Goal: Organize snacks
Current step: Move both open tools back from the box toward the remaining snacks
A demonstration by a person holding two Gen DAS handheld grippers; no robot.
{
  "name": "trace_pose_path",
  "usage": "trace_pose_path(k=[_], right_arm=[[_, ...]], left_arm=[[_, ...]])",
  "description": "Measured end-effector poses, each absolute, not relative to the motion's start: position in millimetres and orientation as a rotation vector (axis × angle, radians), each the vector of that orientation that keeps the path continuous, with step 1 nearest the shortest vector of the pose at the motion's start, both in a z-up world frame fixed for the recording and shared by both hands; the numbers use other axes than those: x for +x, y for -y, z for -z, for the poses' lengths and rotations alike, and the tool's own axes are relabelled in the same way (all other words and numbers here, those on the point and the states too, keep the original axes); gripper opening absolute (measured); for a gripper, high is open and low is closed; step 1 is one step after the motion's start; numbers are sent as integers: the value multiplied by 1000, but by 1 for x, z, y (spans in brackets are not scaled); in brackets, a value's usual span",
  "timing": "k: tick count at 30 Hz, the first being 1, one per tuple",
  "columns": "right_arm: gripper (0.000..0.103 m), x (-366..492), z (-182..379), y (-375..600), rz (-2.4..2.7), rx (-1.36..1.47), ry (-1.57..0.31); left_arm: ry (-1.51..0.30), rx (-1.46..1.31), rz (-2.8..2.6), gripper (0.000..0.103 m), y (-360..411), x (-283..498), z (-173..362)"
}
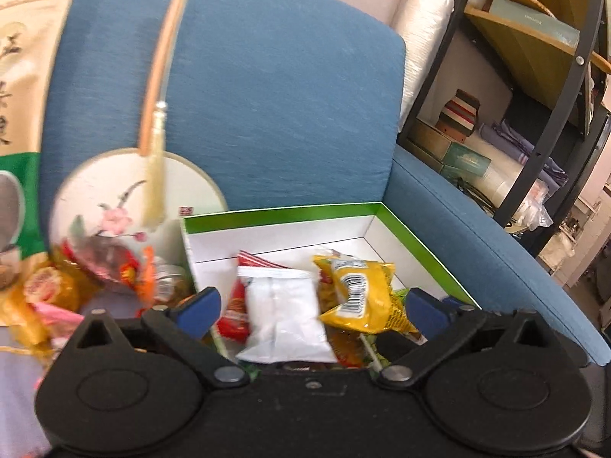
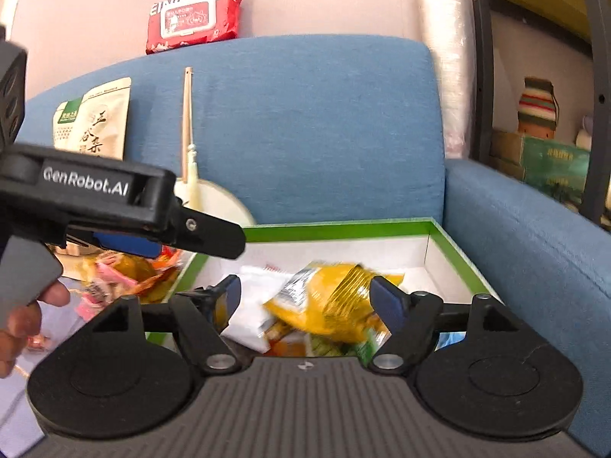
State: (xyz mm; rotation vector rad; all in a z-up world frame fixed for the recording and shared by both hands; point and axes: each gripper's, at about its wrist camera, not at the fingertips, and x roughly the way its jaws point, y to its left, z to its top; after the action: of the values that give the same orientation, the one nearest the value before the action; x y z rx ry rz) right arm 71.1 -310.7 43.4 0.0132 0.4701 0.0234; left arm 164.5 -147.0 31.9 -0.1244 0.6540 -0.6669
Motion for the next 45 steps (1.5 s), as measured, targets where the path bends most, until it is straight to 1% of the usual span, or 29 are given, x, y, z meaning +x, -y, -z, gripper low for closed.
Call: trace_pose_path(k=[7,11,17,20,23,26,32,35,39,41,42,45], right_arm=[[103,47,-60,285,-37,-41,-492],[103,40,-66,276,-87,-19,-479],[103,5,-48,284,-143,-21,-458],[103,-1,-40,299,-136,29,-480],[103,5,-43,306,-115,115,-513],[103,12,-57,297,-153,190,-489],[103,35,-78,248,-212,186,-440],[103,53,-73,223,-264,187,-459],[103,76,-49,191,-344,148,-509],[96,86,-34,181,-364,109,-565],[87,88,-27,179,-371,94,-584],[85,89,-6,182,-375,58,-597]], left_arm=[[-636,-153,643,103,105,150,-40],[-621,-177,615,103,81,146,-48],[-590,-230,593,103,53,142,-55],[-593,-226,585,103,51,142,-52],[-606,-233,575,103,50,139,-49],[-617,-230,569,103,43,132,-48],[-613,-238,513,103,7,121,-47],[-618,-252,467,103,-15,120,-44],[-626,-268,428,103,-38,121,-39],[-638,-269,421,103,-46,120,-35],[-642,-267,420,103,-48,119,-33],[-665,-247,413,103,-47,120,-20]])
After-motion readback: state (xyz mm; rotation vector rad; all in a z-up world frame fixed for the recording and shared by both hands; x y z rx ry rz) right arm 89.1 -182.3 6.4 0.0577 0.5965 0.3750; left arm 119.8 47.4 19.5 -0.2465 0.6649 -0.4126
